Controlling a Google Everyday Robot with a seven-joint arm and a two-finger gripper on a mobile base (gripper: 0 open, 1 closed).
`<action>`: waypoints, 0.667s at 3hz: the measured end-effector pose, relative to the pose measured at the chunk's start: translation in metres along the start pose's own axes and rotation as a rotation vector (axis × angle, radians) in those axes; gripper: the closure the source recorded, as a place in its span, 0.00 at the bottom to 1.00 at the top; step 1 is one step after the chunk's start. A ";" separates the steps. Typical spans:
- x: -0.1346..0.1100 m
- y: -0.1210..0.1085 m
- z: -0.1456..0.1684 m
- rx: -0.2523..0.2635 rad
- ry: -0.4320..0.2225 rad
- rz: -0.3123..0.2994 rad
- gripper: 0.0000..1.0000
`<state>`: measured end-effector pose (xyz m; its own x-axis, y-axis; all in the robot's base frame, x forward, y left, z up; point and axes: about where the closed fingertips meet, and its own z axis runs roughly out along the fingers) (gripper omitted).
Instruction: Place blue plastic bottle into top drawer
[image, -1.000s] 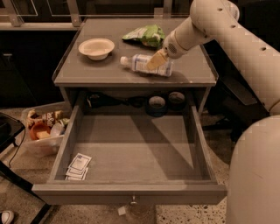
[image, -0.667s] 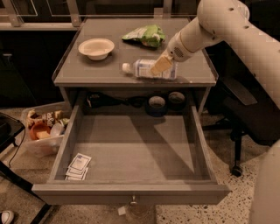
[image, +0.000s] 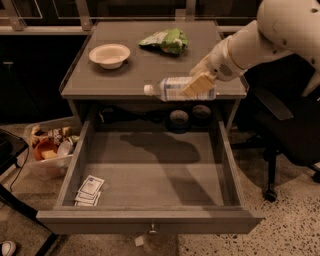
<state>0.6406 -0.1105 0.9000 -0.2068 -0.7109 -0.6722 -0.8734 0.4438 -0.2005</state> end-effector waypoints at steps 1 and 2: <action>0.009 0.041 -0.014 -0.067 -0.011 -0.072 1.00; 0.019 0.086 0.007 -0.175 0.021 -0.126 1.00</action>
Offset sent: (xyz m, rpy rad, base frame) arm -0.1149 0.0550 -0.0729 -0.0752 0.1439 0.3309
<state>0.5649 -0.0820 0.8648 -0.0983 -0.7667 -0.6344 -0.9560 0.2499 -0.1539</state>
